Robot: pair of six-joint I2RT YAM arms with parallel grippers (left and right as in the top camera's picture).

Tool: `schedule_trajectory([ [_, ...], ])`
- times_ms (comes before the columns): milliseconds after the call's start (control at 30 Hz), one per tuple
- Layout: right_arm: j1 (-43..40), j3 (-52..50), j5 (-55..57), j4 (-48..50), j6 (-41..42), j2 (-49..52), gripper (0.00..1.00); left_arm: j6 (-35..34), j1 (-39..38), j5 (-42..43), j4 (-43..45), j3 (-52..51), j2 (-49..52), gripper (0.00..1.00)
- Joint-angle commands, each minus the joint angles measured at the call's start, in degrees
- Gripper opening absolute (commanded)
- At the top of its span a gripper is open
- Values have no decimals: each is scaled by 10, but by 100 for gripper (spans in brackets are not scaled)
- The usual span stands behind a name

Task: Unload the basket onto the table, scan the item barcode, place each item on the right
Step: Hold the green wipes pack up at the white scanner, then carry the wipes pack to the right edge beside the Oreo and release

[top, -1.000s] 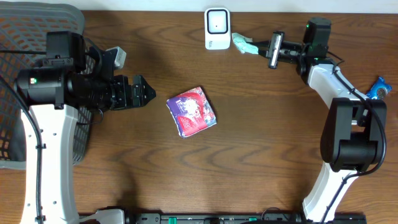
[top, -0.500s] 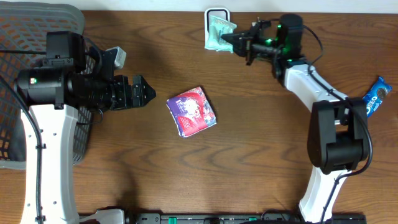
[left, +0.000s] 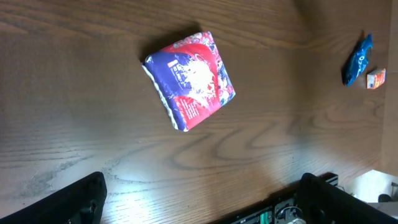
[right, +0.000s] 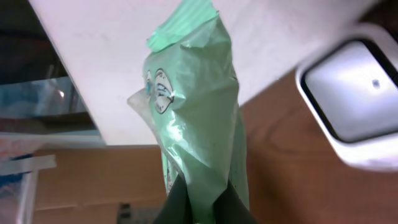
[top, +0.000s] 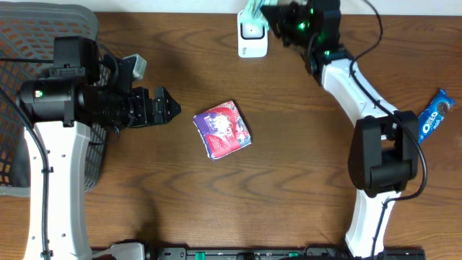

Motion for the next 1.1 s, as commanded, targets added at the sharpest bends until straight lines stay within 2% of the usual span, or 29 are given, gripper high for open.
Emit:
schedule_trajectory([
  [0,8,50,14,-27,-48,53,1,6,-1,-5,-2,-3,2,98],
  [333,10,61,-44,-27,-61,110,1,6,-1,-5,-2,-3,2,98],
  [567,-20,68,-55,-51,-118,80,1,6,-1,-5,-2,-3,2,98],
  [667,-57,79,-48,-120,-147,49,1,6,-1,-5,-2,-3,2,98],
  [800,-135,83,2,-267,-210,0,1,6,-1,-5,-2,-3,2,98],
  [933,-226,83,76,-421,-308,-31,1,6,-1,-5,-2,-3,2,98],
  [1067,-308,82,130,-534,-394,-32,1,6,-1,-5,-2,-3,2,98],
])
